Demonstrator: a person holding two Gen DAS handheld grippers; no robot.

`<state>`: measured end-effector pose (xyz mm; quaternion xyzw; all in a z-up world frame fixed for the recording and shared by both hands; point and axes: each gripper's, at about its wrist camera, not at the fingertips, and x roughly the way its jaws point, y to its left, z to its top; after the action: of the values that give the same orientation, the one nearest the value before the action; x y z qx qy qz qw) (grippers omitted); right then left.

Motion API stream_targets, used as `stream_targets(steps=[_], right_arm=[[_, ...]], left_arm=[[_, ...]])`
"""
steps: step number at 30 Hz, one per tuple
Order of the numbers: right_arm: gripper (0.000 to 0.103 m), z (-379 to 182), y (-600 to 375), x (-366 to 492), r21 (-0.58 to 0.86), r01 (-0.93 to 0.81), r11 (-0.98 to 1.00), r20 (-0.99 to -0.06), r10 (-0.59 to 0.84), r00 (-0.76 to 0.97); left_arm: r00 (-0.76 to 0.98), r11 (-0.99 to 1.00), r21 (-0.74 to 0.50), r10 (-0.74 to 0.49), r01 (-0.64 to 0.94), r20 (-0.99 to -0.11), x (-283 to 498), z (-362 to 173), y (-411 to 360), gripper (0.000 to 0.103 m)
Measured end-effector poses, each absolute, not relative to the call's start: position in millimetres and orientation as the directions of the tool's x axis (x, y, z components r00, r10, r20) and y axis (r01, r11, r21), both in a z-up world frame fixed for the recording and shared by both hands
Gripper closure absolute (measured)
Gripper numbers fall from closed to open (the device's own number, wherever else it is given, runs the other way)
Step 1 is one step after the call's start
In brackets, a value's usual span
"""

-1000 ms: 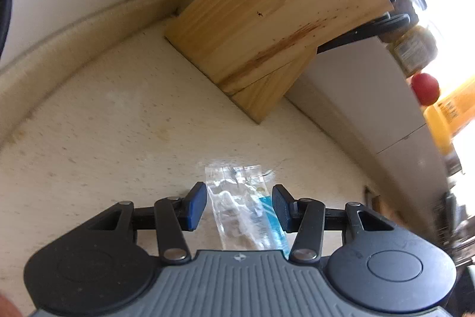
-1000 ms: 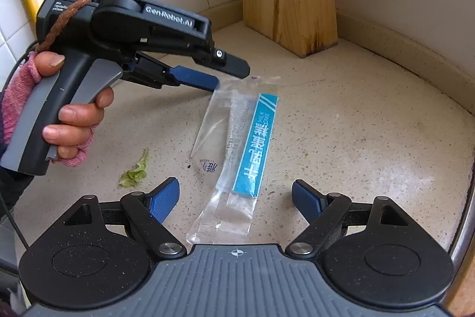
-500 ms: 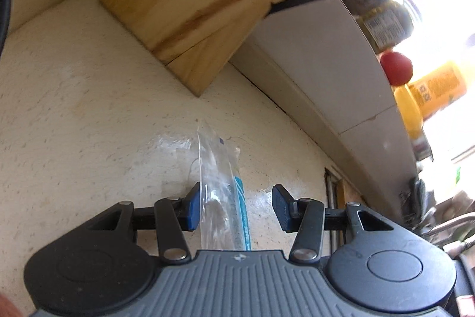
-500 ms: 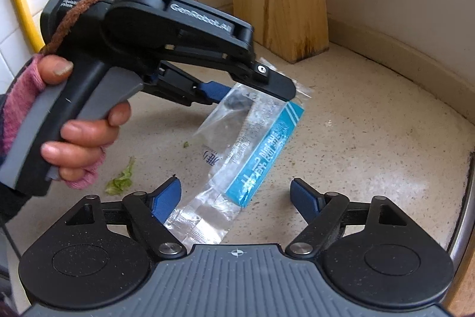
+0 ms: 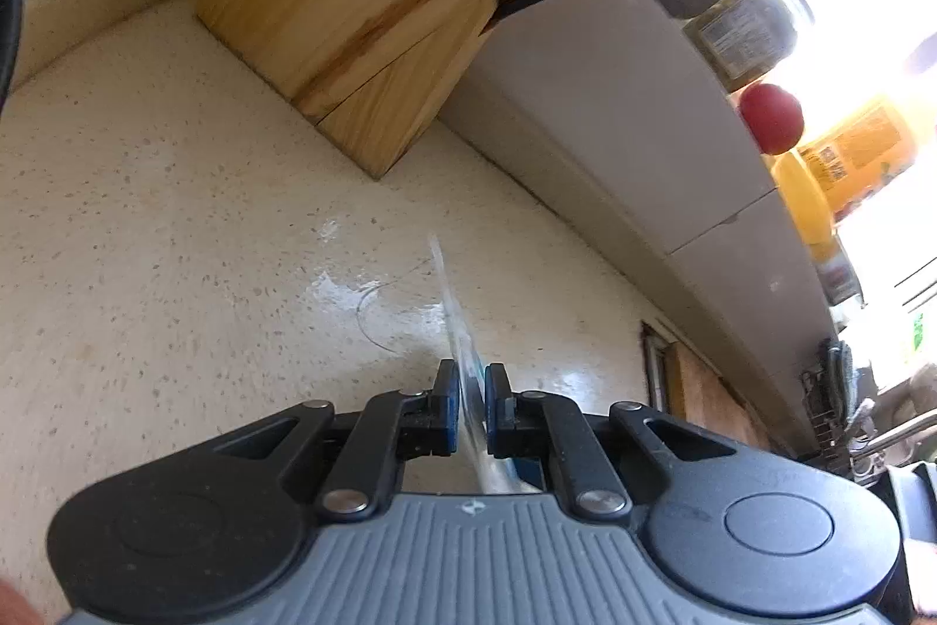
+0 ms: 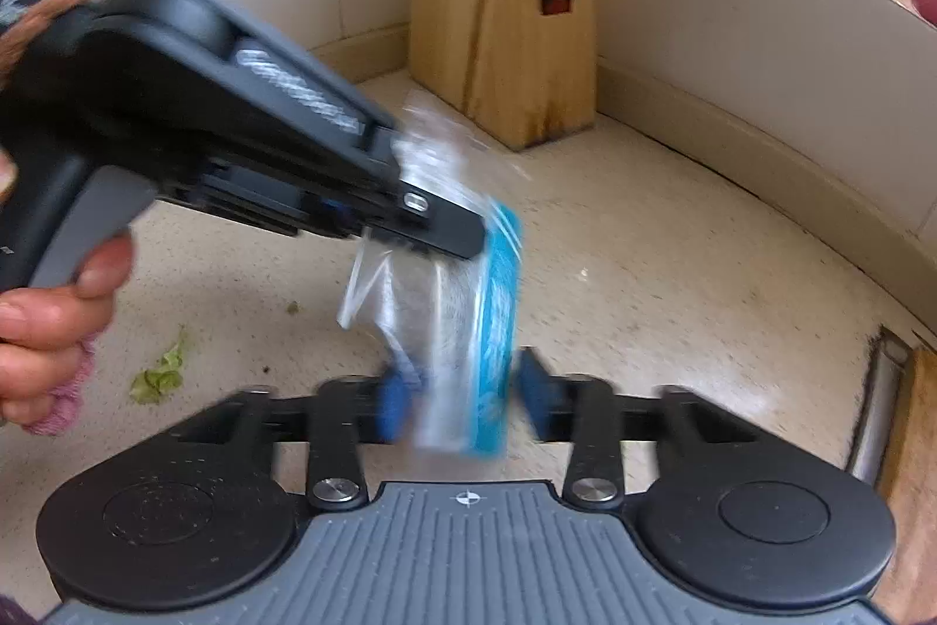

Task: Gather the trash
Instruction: 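Grasp the clear wrapper with the left gripper while the right gripper pinches it too, then lift the clear wrapper and carry it over the black bin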

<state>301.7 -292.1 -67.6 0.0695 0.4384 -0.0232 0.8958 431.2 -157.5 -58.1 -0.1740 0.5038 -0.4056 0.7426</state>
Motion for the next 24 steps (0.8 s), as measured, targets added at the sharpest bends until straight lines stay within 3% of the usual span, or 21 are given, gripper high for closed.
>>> stream_targets(steps=[1,8,24], right_arm=[[0.075,-66.1,-296.2,298.8,0.121,0.106,0.987,-0.792,0.032,0.609],[0.086,-57.1,-306.0,269.8,0.131,0.111,0.985,-0.796,0.037,0.605],[0.087,-12.7,-278.9,231.5,0.116,0.007,0.993,-0.729,0.080,0.680]], left_arm=[[0.169,0.612,-0.665,-0.777,0.428,-0.606,428.7,-56.1,-155.3,0.096],[0.168,0.606,-0.634,-0.773,0.481,-0.611,397.4,-45.3,-153.1,0.095],[0.269,0.615,-0.637,-0.783,0.465,-0.560,339.2,-4.8,-101.9,0.095]])
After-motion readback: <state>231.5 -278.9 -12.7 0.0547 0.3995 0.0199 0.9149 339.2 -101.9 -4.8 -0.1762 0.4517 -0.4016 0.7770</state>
